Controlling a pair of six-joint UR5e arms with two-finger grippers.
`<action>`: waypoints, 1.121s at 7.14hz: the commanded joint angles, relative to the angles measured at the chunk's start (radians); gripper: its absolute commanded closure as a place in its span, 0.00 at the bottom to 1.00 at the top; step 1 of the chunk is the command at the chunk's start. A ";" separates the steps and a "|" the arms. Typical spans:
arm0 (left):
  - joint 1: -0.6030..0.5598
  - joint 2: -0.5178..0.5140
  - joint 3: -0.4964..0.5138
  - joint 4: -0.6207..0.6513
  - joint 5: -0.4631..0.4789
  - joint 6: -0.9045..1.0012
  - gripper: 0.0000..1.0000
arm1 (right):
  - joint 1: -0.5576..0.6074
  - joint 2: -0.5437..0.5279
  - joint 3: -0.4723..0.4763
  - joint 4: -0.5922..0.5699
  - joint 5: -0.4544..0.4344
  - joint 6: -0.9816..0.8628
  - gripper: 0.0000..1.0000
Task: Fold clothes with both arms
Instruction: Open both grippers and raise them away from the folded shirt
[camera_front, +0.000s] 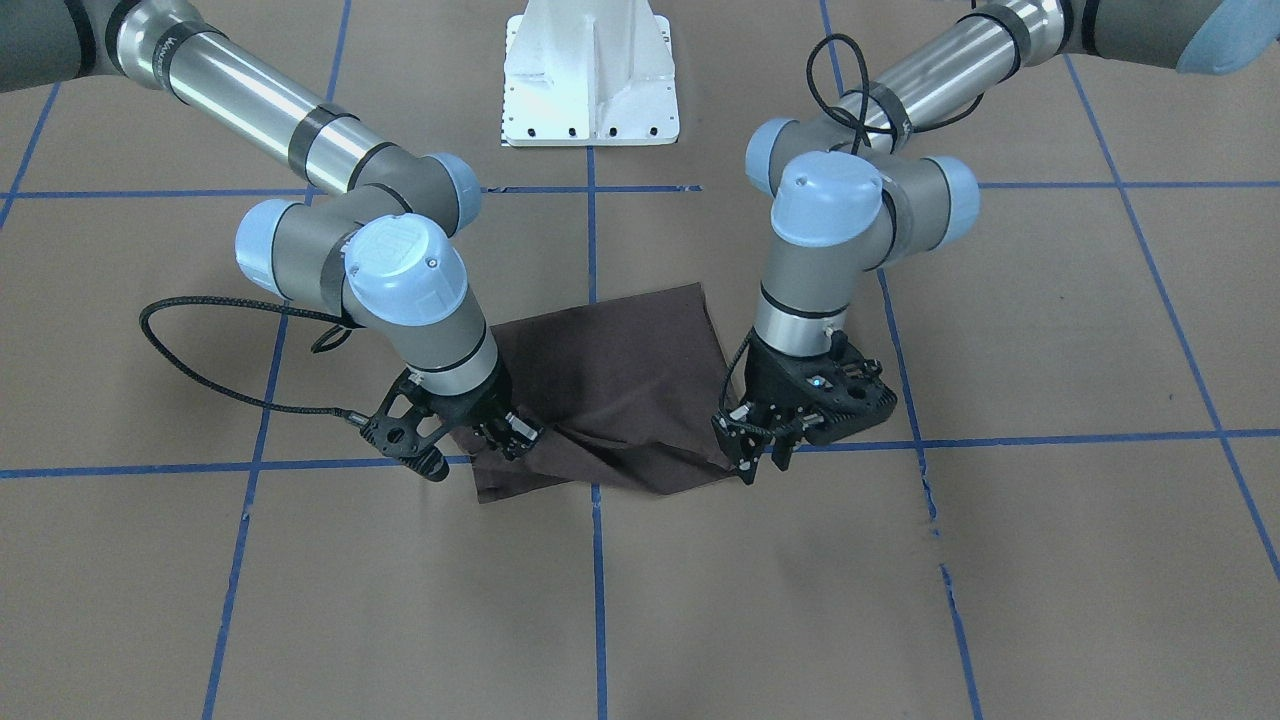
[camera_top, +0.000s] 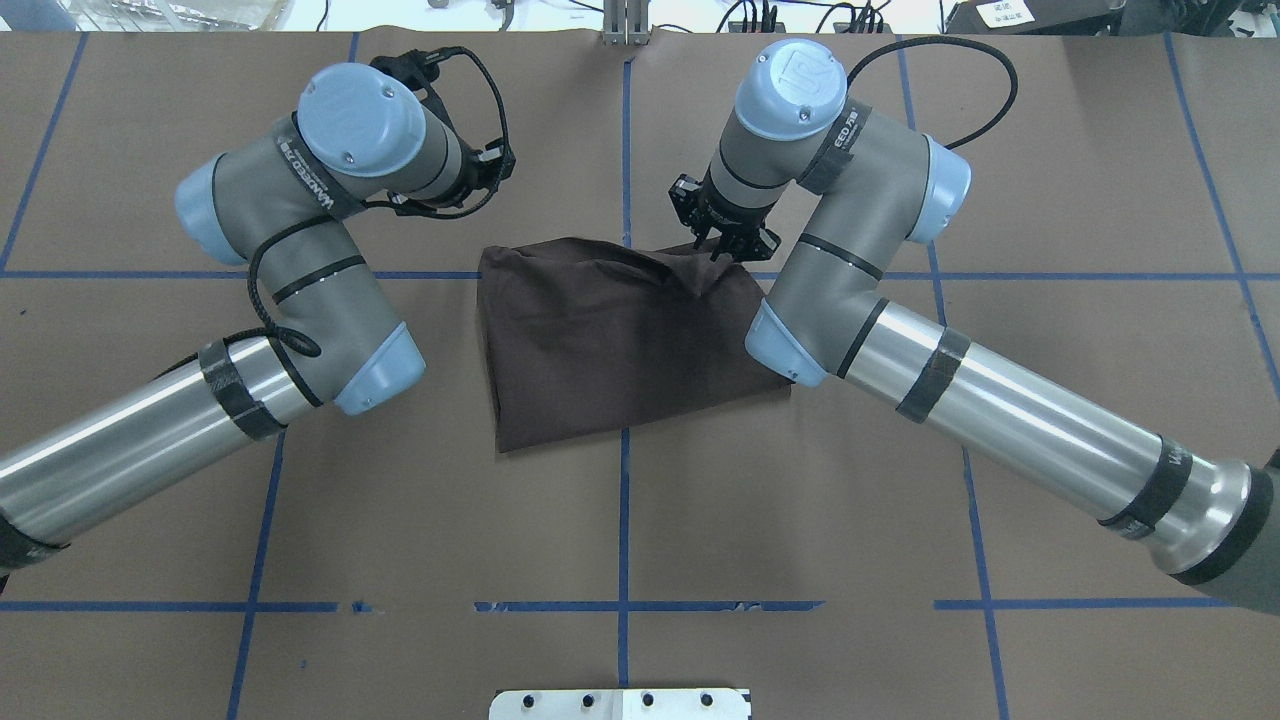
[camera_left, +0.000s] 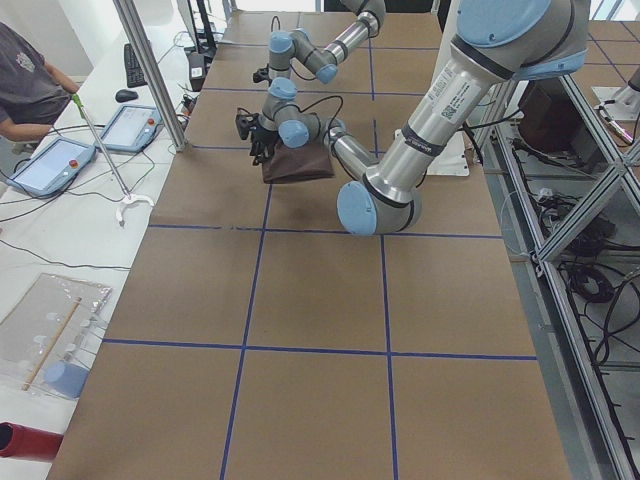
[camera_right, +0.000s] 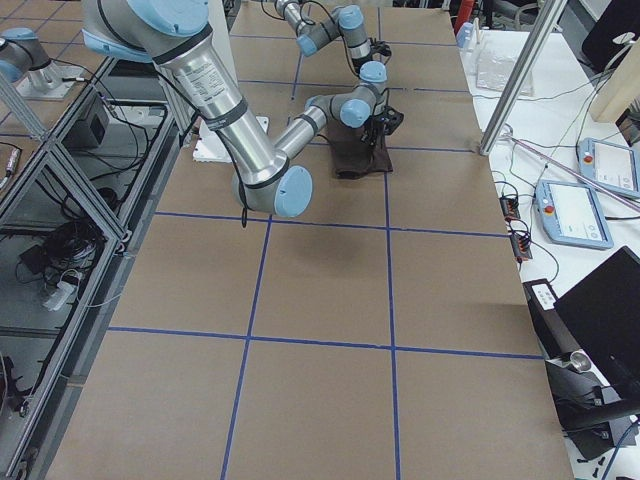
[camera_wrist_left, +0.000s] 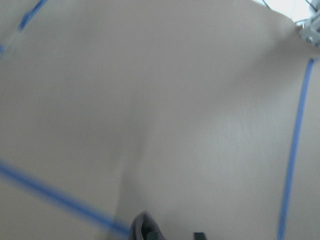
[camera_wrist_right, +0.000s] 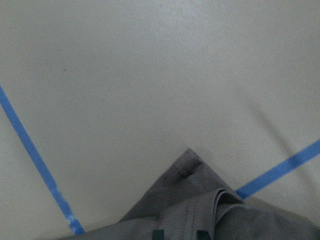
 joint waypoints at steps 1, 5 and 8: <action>-0.042 -0.011 0.085 -0.075 -0.009 0.076 0.00 | 0.080 0.012 -0.040 0.012 0.125 -0.097 0.00; -0.169 0.139 -0.097 -0.064 -0.283 0.271 0.00 | 0.212 -0.096 0.012 -0.012 0.155 -0.328 0.00; -0.413 0.393 -0.256 -0.024 -0.385 0.779 0.00 | 0.494 -0.366 0.059 -0.012 0.264 -0.916 0.00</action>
